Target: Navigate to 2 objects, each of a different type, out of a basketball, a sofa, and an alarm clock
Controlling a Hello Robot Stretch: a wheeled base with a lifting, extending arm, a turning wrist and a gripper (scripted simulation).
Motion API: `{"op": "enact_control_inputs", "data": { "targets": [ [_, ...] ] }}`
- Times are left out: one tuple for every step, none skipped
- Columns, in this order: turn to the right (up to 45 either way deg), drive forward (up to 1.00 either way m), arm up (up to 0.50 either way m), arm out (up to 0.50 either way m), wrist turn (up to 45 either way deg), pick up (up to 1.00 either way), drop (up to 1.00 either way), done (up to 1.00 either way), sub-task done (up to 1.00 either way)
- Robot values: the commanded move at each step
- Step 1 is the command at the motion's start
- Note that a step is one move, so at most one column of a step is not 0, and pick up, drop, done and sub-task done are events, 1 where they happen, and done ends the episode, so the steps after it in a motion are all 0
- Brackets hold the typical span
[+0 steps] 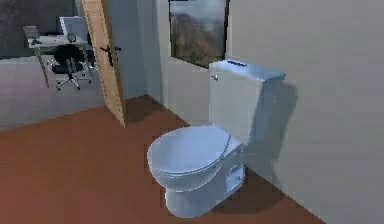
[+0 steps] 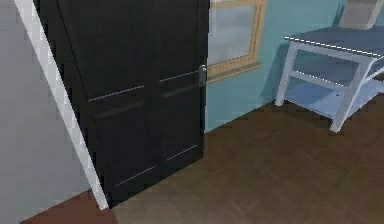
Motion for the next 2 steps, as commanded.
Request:
{"op": "enact_control_inputs", "data": {
  "targets": [
    [-45.0, 0.0, 0.0, 0.0, 0.0, 0.0, 0.0, 0.0, 0.0],
    [-6.0, 0.0, 0.0, 0.0, 0.0, 0.0, 0.0, 0.0, 0.0]
  ]
}}
